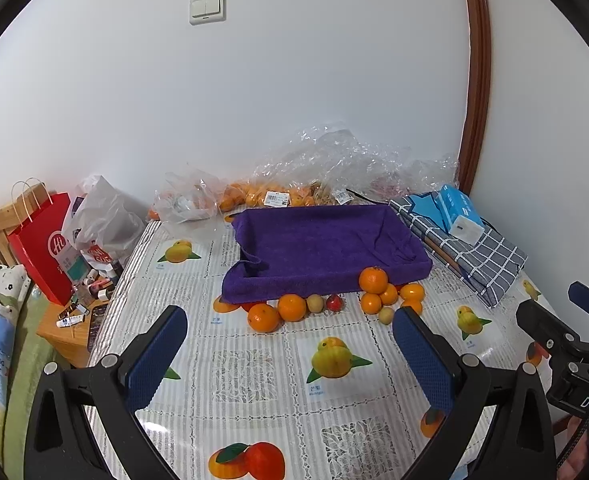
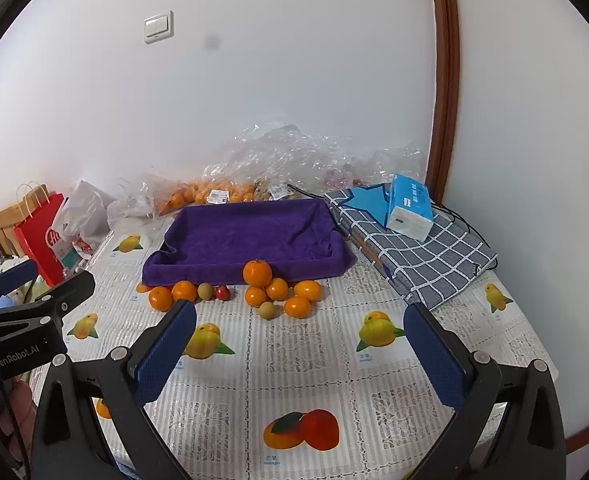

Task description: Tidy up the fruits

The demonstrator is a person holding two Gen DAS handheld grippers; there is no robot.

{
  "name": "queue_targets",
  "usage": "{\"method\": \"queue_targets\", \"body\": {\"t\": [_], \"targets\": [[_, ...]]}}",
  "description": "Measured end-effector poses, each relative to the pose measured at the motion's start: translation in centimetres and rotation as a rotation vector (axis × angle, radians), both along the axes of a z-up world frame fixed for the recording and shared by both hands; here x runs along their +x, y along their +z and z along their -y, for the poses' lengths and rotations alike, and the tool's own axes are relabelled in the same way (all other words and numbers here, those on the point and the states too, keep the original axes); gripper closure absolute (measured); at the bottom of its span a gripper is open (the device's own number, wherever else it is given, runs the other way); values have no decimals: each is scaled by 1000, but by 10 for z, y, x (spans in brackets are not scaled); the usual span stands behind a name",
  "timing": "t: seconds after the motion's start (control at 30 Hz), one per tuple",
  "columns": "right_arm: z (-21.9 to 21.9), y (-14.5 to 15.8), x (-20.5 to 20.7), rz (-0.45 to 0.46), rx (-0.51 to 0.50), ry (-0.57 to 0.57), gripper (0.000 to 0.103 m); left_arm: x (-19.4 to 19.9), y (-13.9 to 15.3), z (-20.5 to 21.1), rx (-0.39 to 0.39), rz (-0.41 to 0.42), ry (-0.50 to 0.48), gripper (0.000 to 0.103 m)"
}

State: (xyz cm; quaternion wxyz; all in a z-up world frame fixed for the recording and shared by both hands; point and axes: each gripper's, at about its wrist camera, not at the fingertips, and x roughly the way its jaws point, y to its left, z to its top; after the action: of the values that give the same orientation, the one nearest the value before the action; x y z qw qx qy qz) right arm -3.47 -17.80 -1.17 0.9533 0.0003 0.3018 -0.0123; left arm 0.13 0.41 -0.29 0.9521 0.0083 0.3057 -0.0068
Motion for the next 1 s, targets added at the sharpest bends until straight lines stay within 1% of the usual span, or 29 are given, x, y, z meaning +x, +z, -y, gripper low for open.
{"method": "queue_targets", "body": {"t": [0.3,0.57,1.0], "targets": [[-3,-1,0,-3,4,9,0,1,0,0,-4,-3,-2,0],[-3,-2,0,-1,27,12,0,-1,-1,-2,-13,1,1,0],[-3,0,-1,4,30,18,0,0,2,-2,-11,2,5,0]]}}
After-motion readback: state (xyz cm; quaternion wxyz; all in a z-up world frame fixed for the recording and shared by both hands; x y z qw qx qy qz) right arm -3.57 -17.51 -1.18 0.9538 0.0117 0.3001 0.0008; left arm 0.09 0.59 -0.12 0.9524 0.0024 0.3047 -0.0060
